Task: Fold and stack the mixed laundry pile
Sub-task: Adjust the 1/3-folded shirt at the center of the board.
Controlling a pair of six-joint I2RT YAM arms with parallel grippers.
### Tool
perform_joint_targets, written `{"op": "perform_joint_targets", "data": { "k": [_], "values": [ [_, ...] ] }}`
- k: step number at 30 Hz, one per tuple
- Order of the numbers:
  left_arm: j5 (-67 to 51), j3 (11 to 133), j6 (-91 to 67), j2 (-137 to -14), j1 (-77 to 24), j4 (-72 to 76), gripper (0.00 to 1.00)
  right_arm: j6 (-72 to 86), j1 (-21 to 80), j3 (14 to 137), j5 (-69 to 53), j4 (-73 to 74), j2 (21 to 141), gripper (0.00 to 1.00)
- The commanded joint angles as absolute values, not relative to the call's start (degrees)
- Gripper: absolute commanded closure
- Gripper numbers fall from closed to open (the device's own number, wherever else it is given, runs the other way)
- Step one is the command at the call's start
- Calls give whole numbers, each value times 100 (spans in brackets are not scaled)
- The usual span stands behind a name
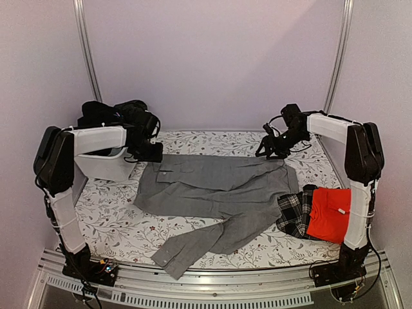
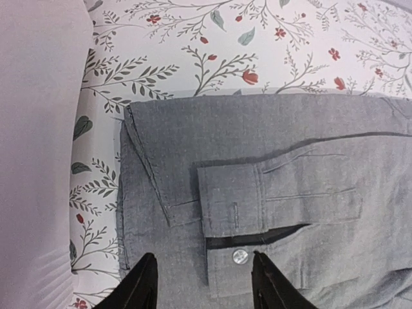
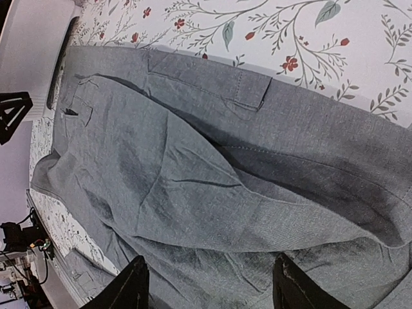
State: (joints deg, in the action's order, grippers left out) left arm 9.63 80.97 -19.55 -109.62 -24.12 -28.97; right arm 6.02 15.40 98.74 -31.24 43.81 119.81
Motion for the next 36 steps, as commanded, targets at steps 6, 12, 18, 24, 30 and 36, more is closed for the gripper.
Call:
{"op": "perform_joint_targets", "data": {
  "k": [6,12,18,24,30,36],
  "values": [
    [690,8536,-1598,-11308,-2490,-2992,53,816,1714,9339,-2594,4418,11978,39],
    [846,8754,-1739,-11779,-2482,-2969,62,899,1742,9220,-2234,4386,12341,40],
    [1014,8847,-1888,-12310,-2432,-2729,65,891,1734,9412,-1957,4430,12861,43],
    [1472,9247,-1924,-12933,-2187,-2777,76,830,1736,9899,-1433,4609,13411,43],
    [1875,10056,-1740,-13587,-1969,-3139,75,679,1727,10650,-871,4929,13989,44],
    [2045,10572,-1641,-13975,-1697,-3444,74,683,1627,11372,-727,5045,14425,45]
  ]
}}
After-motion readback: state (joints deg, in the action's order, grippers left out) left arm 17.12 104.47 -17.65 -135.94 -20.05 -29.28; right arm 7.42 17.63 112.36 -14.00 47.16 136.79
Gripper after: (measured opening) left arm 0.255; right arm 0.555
